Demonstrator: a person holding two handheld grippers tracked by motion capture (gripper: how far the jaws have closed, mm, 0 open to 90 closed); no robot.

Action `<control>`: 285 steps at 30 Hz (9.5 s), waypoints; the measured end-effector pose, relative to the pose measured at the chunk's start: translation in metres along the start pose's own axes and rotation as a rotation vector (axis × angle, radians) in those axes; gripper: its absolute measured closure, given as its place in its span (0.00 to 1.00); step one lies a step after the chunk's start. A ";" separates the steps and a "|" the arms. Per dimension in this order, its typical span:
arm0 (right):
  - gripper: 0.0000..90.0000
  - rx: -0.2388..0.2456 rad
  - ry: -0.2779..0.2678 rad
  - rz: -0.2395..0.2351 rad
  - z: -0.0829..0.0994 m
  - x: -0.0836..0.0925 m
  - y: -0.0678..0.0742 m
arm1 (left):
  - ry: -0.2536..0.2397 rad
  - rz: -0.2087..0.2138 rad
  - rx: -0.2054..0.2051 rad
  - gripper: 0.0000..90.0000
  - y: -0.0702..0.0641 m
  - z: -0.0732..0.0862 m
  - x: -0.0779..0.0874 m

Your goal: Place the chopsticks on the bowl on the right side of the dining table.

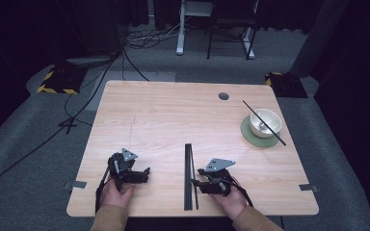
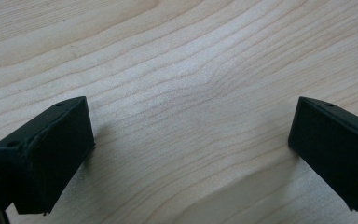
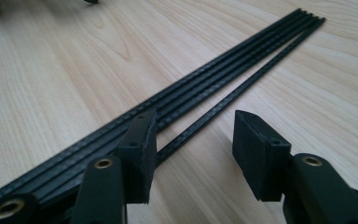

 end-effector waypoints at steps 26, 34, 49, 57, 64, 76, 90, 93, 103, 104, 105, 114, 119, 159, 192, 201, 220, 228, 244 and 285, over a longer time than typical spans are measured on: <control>0.91 -0.062 0.062 0.101 0.012 0.023 -0.028 | -0.001 -0.002 -0.006 0.00 0.000 -0.001 -0.001; 0.94 -0.072 0.063 0.158 0.012 0.023 -0.033 | -0.001 -0.002 -0.006 0.00 0.000 -0.001 -0.001; 0.95 -0.112 0.012 0.189 0.010 0.036 -0.043 | -0.001 -0.002 -0.009 0.00 0.000 -0.001 -0.001; 0.95 -0.126 -0.034 0.188 0.004 0.056 -0.053 | -0.001 -0.001 -0.008 0.00 0.000 -0.001 -0.001; 0.95 -0.135 -0.062 0.168 -0.002 0.071 -0.058 | 0.000 -0.002 -0.008 0.00 0.000 -0.001 -0.001; 0.95 -0.119 -0.114 0.148 -0.018 0.108 -0.068 | -0.004 -0.004 -0.003 0.00 0.000 0.000 -0.001; 0.95 -0.127 -0.173 0.165 -0.043 0.153 -0.094 | -0.006 0.002 0.005 0.00 -0.001 0.001 0.000; 0.95 -0.129 -0.177 0.172 -0.046 0.160 -0.101 | -0.006 0.002 0.005 0.00 -0.001 0.001 0.000; 0.95 -0.152 -0.189 0.237 -0.056 0.183 -0.128 | -0.006 0.003 0.004 0.00 -0.001 0.001 0.000; 0.95 -0.154 -0.192 0.243 -0.056 0.185 -0.131 | -0.006 0.002 0.003 0.00 -0.001 0.001 0.000; 0.95 -0.155 -0.193 0.247 -0.056 0.187 -0.134 | -0.006 0.002 0.002 0.00 -0.001 0.001 0.000; 0.95 -0.178 -0.193 0.301 -0.058 0.199 -0.161 | -0.005 0.000 0.001 0.00 -0.001 0.001 0.000; 0.95 -0.184 -0.196 0.314 -0.056 0.204 -0.177 | -0.003 -0.004 0.000 0.00 -0.001 0.001 0.000; 0.95 -0.320 -0.017 0.391 0.002 0.166 -0.263 | -0.002 0.000 -0.006 0.00 -0.001 0.001 0.000; 0.54 -0.410 -0.058 0.340 0.010 0.144 -0.275 | -0.002 0.000 -0.006 0.00 -0.001 0.001 0.000; 0.62 -0.409 0.041 0.359 0.000 0.127 -0.271 | -0.002 0.000 -0.006 0.00 -0.001 0.001 0.000; 0.81 -0.284 0.091 0.276 -0.006 0.119 -0.257 | 0.000 0.001 -0.006 0.01 -0.001 0.001 0.000; 0.64 -0.300 0.014 0.307 -0.008 0.136 -0.248 | 0.000 0.001 -0.006 0.00 -0.001 0.001 0.000; 0.46 -0.329 -0.080 0.358 0.030 0.181 -0.212 | -0.002 0.003 -0.008 0.00 -0.001 0.000 0.000; 0.52 -0.395 -0.012 0.578 0.061 0.193 -0.271 | 0.000 -0.002 -0.003 0.00 -0.001 0.001 0.000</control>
Point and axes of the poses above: each handheld gripper's, and its own axes: x roughly backward along the jaws, z roughly out of its underside, y roughly to its left, the point moved 1 cm from there along -x, roughly forward along the jaws, and after that the axes turned 3 degrees about x, right-handed, at the moved point
